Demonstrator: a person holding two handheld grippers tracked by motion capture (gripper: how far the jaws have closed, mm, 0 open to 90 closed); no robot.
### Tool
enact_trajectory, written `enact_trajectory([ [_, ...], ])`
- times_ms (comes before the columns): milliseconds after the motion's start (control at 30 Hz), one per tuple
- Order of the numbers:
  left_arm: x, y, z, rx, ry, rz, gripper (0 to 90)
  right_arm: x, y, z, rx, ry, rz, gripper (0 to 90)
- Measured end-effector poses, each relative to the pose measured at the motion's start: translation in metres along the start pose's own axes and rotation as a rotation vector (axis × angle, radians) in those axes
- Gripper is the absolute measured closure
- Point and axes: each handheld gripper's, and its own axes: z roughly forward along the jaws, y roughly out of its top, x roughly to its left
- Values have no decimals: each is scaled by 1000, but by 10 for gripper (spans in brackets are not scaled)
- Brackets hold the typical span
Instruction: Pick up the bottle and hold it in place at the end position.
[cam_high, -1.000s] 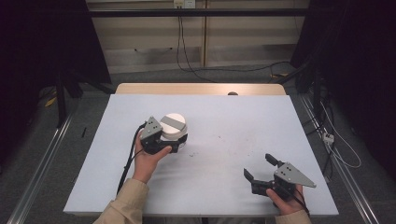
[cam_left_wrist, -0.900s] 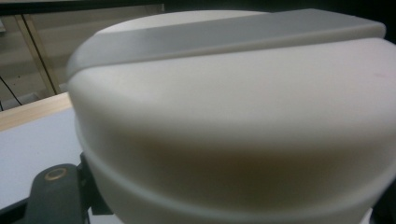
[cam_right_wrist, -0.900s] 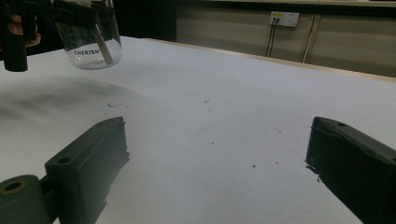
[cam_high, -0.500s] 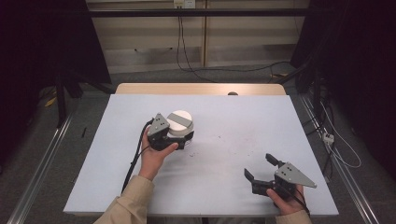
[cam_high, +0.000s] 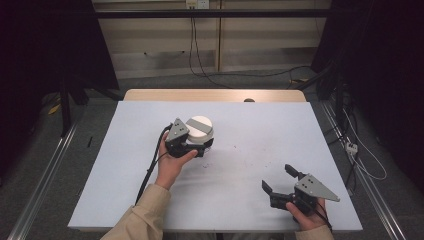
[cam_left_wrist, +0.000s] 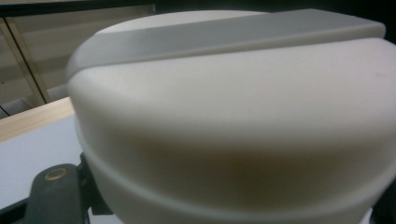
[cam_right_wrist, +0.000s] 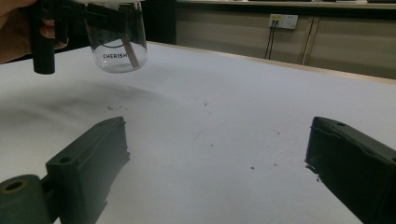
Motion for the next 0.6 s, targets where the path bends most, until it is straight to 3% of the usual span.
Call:
enact_trajectory([
  [600,0,-1,22,10,-18,3,184,0,-1,0,1,5,11,50],
])
